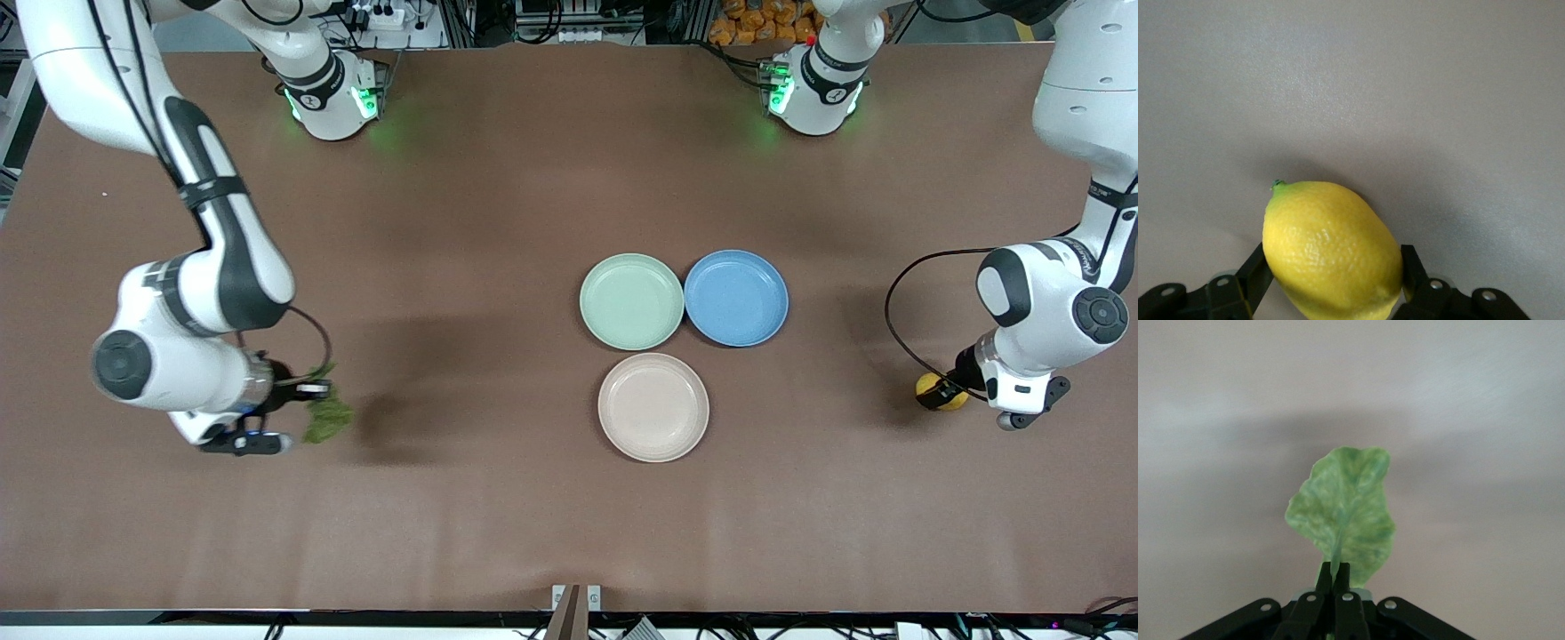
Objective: Place lemon and lettuce in plates
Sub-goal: 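Carry the lettuce to the green plate while the left gripper carries the lemon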
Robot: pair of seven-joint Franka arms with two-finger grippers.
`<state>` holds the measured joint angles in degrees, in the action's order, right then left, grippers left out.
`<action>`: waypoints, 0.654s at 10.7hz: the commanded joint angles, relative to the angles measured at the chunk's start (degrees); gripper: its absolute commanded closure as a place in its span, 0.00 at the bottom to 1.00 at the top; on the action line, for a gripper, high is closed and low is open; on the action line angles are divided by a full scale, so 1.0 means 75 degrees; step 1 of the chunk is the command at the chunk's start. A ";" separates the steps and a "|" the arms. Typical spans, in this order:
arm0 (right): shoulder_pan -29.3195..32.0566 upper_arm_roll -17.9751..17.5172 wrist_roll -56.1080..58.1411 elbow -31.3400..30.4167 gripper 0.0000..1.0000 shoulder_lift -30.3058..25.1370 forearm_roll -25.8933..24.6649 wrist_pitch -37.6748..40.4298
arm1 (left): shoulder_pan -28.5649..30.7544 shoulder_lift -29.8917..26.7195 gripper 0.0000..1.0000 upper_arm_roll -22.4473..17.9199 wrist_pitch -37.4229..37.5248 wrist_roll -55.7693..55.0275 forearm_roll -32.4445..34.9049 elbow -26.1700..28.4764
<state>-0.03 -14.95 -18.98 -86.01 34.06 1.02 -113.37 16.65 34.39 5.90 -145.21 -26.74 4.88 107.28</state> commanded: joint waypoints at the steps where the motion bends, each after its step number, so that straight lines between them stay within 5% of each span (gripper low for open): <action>1: -0.1021 -0.0292 -0.2288 0.0089 1.00 -0.0123 -0.0066 0.0140 | 0.0077 0.0008 1.00 0.0034 -0.0092 -0.0090 0.0240 -0.0077; 7: -0.3766 -0.0245 -0.6020 0.0183 1.00 0.0309 -0.0148 -0.1157 | -0.1034 -0.0541 1.00 0.0232 -0.0045 0.0051 0.0627 -0.0194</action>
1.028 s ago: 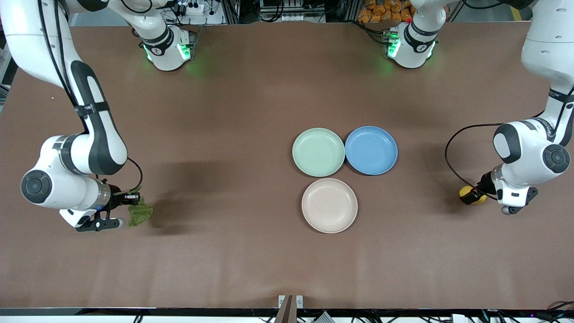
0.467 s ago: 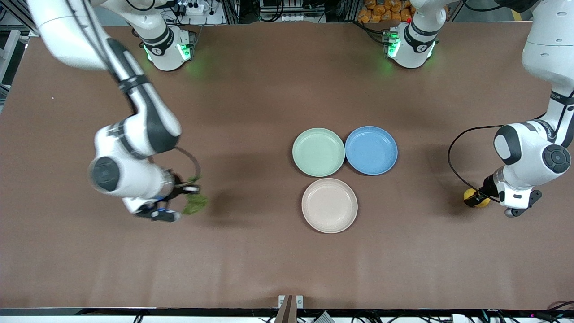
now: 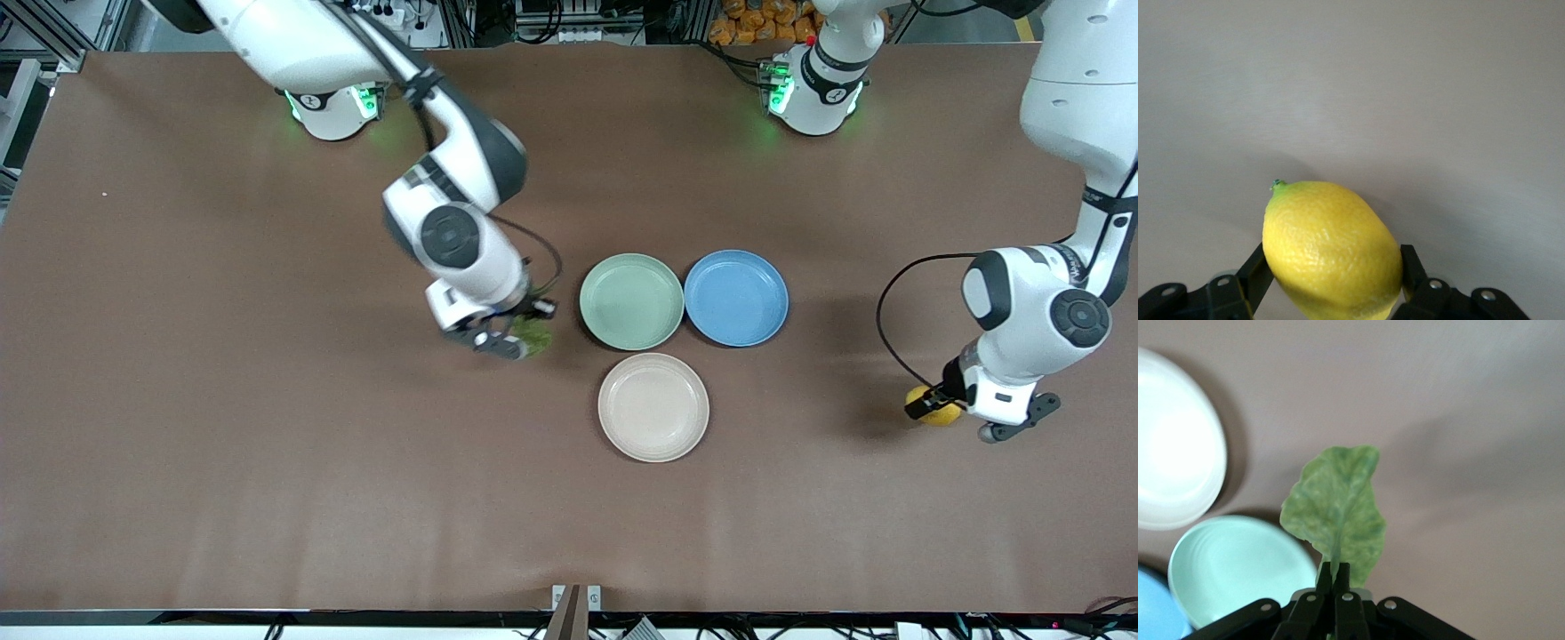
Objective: Place lemon and lettuce in plates
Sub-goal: 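Carry the lettuce to the green plate while the left gripper carries the lemon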
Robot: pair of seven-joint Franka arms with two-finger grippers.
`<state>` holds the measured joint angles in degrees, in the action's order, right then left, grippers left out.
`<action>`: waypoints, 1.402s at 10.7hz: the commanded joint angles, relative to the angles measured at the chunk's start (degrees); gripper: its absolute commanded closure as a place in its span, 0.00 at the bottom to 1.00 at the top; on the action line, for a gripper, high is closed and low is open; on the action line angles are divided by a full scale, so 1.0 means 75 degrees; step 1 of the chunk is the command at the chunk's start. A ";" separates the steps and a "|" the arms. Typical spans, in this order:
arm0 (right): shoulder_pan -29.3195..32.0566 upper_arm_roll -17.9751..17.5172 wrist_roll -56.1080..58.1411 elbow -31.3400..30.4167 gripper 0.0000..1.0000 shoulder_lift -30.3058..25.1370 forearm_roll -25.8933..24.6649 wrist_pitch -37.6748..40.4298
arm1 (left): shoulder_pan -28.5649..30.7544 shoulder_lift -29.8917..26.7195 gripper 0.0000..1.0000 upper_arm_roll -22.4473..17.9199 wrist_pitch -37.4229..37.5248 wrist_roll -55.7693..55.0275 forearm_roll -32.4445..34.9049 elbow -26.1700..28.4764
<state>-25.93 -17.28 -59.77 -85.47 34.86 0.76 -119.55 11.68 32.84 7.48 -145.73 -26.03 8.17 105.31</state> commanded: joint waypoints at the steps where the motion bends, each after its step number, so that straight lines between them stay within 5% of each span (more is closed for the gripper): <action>1: -0.0594 0.0065 -0.1061 0.0100 1.00 0.0296 -0.0113 -0.0766 | -0.0594 -0.0440 1.00 0.0289 0.0025 -0.0196 0.0096 0.0021; 5: -0.2057 0.0718 -0.2457 0.0158 1.00 0.0869 -0.0381 -0.2279 | -0.0771 -0.0453 1.00 0.1496 0.0013 -0.0525 0.0060 -0.0014; 7: -0.2785 0.1282 -0.2764 0.0462 0.97 0.1280 -0.0394 -0.2505 | -0.1343 -0.0231 1.00 0.1581 0.0013 -0.1073 0.0060 -0.0387; 9: -0.2964 0.1507 -0.2788 0.0568 0.41 0.1270 -0.0348 -0.2435 | -0.1930 0.0283 1.00 0.1581 0.0013 -0.1835 0.0060 -0.1054; 10: -0.2952 0.1507 -0.2835 0.0685 0.00 0.1235 -0.0336 -0.2377 | -0.2106 0.0436 1.00 0.1581 0.0013 -0.2035 0.0060 -0.1266; 12: -0.2813 0.1507 -0.2800 0.0965 0.00 0.1047 -0.0254 -0.1923 | -0.2411 0.0590 1.00 0.1581 0.0001 -0.2375 0.0048 -0.1373; 15: -0.2286 0.1402 -0.2183 0.1610 0.00 0.0230 -0.0230 0.0067 | -0.2868 0.0906 1.00 0.1569 -0.0046 -0.2727 0.0060 -0.1654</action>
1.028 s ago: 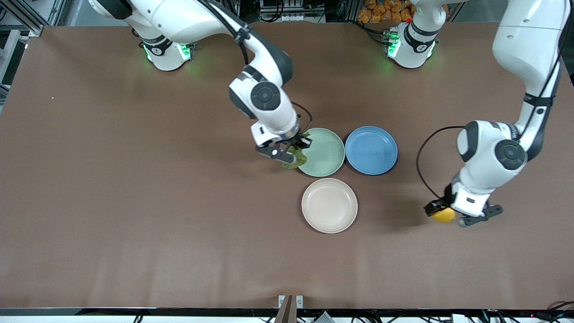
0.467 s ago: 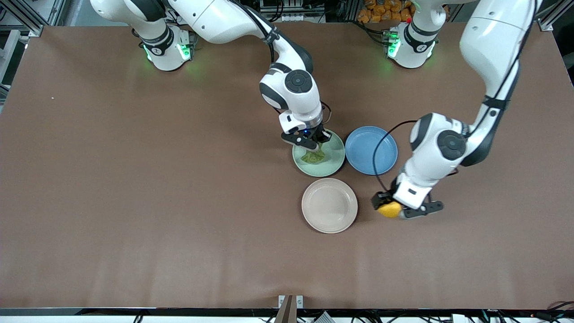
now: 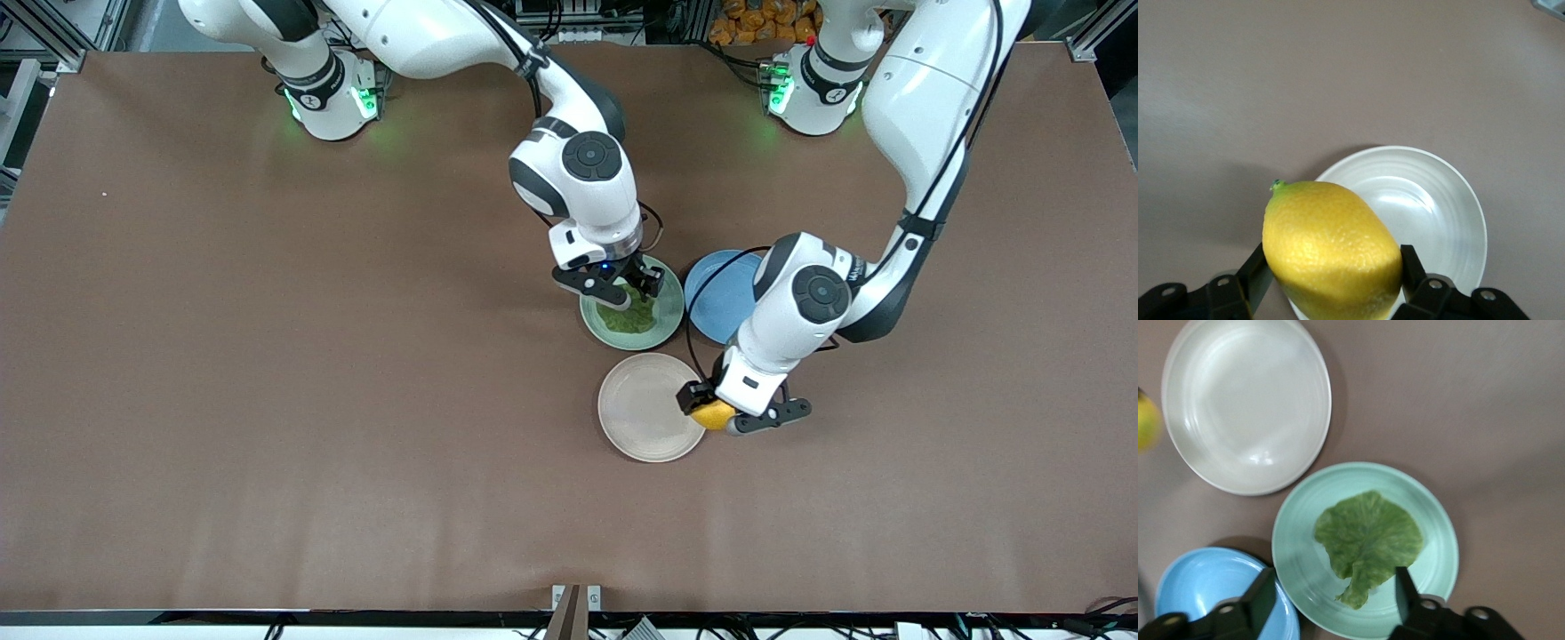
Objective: Place lemon and lettuce in plates
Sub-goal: 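Release the lettuce onto the green plate while the left gripper lowers the lemon, then withdraw the right gripper while the left gripper releases the lemon on the cream plate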
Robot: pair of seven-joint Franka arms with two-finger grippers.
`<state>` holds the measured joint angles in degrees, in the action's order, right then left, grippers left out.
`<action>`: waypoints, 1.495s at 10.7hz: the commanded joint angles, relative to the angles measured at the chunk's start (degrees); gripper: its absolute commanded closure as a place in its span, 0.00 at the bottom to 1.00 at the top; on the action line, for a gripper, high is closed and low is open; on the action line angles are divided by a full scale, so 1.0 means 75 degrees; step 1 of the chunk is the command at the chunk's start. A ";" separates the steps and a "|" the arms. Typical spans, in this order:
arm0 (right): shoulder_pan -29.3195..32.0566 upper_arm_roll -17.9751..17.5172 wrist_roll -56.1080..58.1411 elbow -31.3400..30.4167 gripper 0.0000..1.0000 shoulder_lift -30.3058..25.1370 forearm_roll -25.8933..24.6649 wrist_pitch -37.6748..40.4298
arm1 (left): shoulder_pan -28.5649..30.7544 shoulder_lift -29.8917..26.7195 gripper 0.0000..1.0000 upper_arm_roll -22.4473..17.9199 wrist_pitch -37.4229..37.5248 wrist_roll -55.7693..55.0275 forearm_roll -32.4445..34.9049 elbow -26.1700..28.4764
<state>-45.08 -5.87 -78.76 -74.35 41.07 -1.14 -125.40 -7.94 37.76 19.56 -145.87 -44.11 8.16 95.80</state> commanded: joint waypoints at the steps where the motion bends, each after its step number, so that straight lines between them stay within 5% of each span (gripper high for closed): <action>1: 0.0419 -0.0120 0.0760 0.0128 0.00 -0.1019 0.0035 0.1306 | -0.0451 0.0355 1.00 -0.0064 -0.0027 -0.0458 0.0083 -0.0514; 2: 0.0630 -0.0120 0.1239 0.0128 0.00 -0.1394 0.0046 0.1798 | -0.0592 0.0414 1.00 -0.0088 -0.0027 -0.0471 0.0083 -0.0562; 3: 0.0852 -0.0120 0.1836 0.0128 0.00 -0.1723 0.0046 0.2290 | -0.0605 0.0438 0.66 -0.0100 -0.0027 -0.0471 0.0083 -0.0562; 4: 0.1144 -0.0120 0.2503 0.0140 0.00 -0.2051 0.0255 0.2759 | -0.0733 0.0484 0.01 -0.0111 -0.0027 -0.0459 0.0153 -0.0562; 10: 0.3019 -0.0014 0.6290 0.0058 0.00 -0.3763 0.0200 0.5081 | -0.0664 0.0076 0.00 -0.0989 0.0042 -0.0540 0.0107 -0.0527; 14: 0.4564 -0.0014 0.8294 0.0046 0.00 -0.3953 -0.0142 0.5645 | -0.0020 -0.0860 0.00 -0.1166 0.2005 -0.0949 0.0084 -0.0341; 16: 0.5223 -0.0014 0.8707 0.0046 0.00 -0.3999 -0.0106 0.5786 | 0.0237 -0.1574 0.00 -0.1143 0.2468 -0.1582 0.0107 0.0428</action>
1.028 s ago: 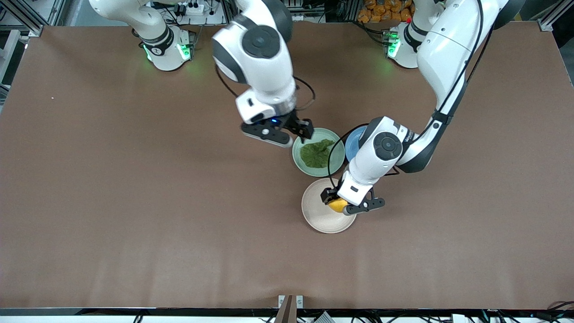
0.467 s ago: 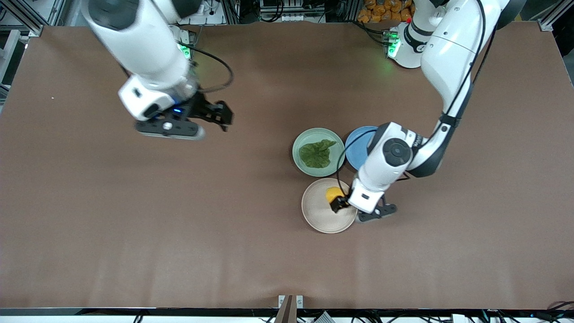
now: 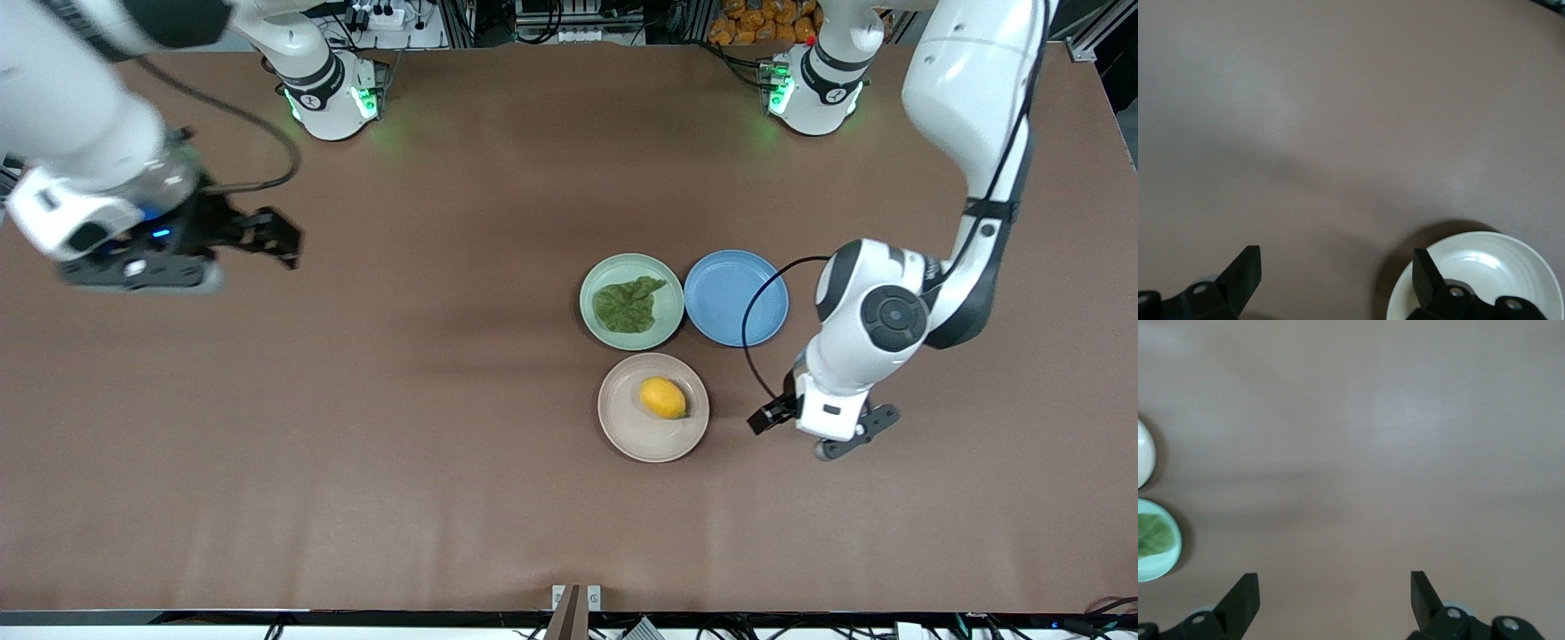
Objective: Place lemon and lettuce in plates
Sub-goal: 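Withdraw the right gripper while the left gripper releases the lemon on the cream plate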
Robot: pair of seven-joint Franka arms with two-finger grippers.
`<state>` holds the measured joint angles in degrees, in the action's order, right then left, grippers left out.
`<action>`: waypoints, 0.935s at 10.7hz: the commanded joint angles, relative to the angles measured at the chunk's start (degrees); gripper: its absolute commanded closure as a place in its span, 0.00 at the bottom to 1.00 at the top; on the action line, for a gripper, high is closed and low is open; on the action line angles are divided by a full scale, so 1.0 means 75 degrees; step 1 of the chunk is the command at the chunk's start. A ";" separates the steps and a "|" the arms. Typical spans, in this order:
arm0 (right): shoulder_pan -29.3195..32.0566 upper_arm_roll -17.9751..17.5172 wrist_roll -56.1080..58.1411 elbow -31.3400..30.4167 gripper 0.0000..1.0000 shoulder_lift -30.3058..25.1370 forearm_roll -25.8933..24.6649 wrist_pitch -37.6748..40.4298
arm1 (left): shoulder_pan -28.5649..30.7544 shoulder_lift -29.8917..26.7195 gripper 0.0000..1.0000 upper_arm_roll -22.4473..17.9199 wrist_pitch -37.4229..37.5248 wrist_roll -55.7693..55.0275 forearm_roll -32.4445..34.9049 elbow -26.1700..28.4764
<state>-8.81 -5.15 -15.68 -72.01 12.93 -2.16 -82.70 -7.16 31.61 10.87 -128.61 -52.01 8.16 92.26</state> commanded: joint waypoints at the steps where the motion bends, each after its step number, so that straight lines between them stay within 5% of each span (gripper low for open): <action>1: 0.0482 -0.0110 0.0297 -0.0324 0.00 -0.0248 0.0018 0.0105 | 0.0367 -0.1303 0.00 0.0050 0.0144 -0.0530 0.0095 0.1682; 6: 0.0940 -0.0110 0.0309 -0.0418 0.00 -0.0318 0.0041 0.0128 | 0.0369 -0.3611 0.00 -0.0032 -0.0662 -0.0204 -0.0313 0.4882; 10: 0.1501 -0.0063 0.0506 -0.0709 0.00 -0.0551 0.0452 -0.0387 | 0.0322 -0.4564 0.00 -0.0206 -0.0630 0.0815 -0.0643 0.5125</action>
<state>0.12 -5.14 -13.31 -73.39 12.08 -0.39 -83.96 -4.46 1.08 10.69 -132.65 -49.72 4.83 129.30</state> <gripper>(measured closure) 0.000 0.000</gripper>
